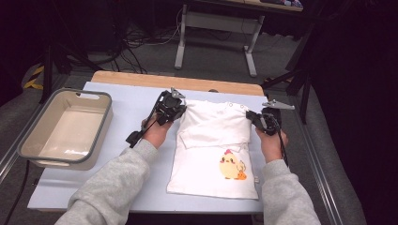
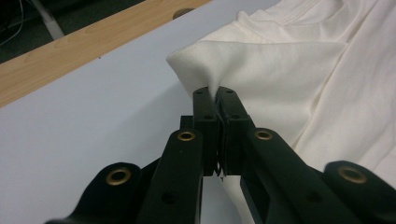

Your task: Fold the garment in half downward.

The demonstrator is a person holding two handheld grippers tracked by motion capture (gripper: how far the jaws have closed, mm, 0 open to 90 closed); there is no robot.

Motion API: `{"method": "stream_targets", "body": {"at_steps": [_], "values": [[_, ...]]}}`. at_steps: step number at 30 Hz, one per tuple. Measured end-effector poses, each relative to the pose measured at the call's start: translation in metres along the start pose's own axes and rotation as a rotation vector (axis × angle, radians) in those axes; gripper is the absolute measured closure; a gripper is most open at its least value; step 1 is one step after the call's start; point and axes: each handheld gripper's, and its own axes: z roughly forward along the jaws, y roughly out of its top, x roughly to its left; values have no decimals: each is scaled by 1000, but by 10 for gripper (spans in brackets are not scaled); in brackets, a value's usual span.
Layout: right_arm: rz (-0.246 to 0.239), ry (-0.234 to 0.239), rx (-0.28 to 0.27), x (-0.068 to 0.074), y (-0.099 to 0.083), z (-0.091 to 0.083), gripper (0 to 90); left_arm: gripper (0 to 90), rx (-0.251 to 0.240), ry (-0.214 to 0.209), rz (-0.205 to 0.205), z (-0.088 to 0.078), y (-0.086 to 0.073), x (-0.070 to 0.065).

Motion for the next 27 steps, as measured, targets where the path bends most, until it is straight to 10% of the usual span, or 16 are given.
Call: {"method": "stream_targets", "body": {"at_steps": [27], "values": [[-99, 80, -37, 33, -31, -76, 854, 878, -64, -137, 65, -67, -40, -34]]}}
